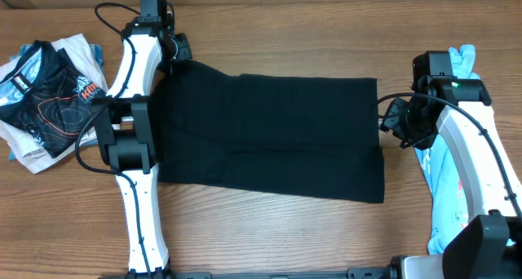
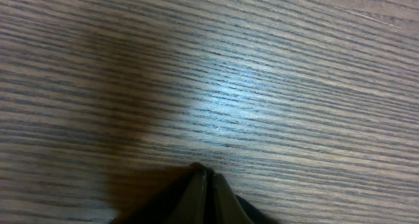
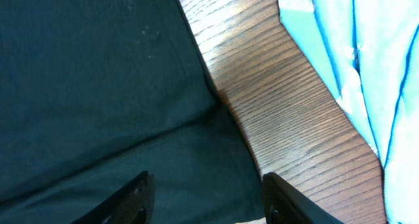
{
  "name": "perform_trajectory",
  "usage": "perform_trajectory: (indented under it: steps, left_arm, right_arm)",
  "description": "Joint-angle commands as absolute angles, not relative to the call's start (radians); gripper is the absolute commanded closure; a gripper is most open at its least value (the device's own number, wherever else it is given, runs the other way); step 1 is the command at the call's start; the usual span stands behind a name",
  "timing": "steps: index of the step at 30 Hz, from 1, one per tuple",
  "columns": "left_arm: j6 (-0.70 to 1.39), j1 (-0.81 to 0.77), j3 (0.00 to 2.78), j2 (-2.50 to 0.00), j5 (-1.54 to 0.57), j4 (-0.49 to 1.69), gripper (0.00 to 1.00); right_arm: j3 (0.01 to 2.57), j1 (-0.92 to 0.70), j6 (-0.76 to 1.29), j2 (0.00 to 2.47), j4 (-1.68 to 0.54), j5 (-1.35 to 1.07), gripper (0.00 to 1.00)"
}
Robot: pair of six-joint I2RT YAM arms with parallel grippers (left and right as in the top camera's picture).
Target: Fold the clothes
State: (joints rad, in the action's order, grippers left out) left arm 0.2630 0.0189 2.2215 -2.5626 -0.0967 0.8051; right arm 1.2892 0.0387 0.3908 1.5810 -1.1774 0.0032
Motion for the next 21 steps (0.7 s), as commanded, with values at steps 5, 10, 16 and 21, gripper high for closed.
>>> perform_trajectory:
  steps: [5, 10, 16, 21]
  left_arm:
    - [0.266, 0.015, 2.236, -2.546, -0.131, 0.817, 0.96]
    - [0.276, 0.017, 2.238, -2.463, -0.126, 0.838, 0.96]
    - [0.295, 0.018, 2.238, -2.382, -0.123, 0.888, 0.96]
    - [0.296, 0.02, 2.238, -2.352, -0.12, 0.918, 0.96]
  right_arm:
    - [1.308, 0.041, 0.384, 1.56, -1.114, -0.002, 0.45]
    - [1.308, 0.041, 0.384, 1.567, -0.972, -0.002, 0.45]
    - [1.308, 0.041, 0.339, 1.623, -0.788, -0.002, 0.48]
    - [1.308, 0.041, 0.331, 1.722, -0.69, -0.002, 0.48]
